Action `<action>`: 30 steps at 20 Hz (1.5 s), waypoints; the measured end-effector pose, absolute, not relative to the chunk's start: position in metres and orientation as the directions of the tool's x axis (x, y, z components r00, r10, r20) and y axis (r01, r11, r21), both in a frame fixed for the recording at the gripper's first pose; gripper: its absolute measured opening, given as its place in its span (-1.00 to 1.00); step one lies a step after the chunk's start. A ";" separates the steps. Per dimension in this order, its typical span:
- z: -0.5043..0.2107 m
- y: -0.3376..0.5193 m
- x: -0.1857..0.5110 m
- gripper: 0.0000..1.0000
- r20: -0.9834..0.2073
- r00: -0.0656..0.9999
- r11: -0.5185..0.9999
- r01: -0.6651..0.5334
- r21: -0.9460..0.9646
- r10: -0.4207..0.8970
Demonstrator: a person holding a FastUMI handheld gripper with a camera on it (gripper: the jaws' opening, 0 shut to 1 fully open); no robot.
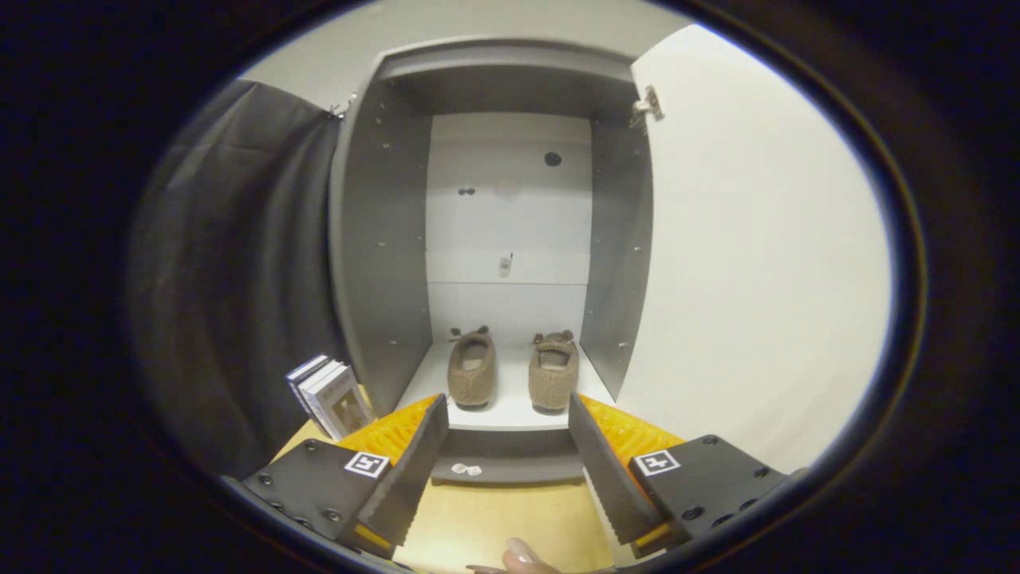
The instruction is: Open the shoe cabinet door, grab the shoes and put them into the shoe cabinet, then close the shoe cabinet door.
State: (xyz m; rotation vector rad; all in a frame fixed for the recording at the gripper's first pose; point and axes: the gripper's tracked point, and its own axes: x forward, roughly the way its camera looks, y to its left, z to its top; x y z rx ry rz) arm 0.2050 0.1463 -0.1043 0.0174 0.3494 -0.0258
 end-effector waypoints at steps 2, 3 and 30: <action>-0.089 0.142 0.177 0.91 -0.306 0.951 0.998 0.051 0.029 -0.040; -0.081 0.139 0.161 0.91 -0.286 0.956 0.997 0.074 0.039 -0.060; -0.086 -0.177 0.104 0.90 -0.286 0.922 0.963 0.271 -0.006 -0.261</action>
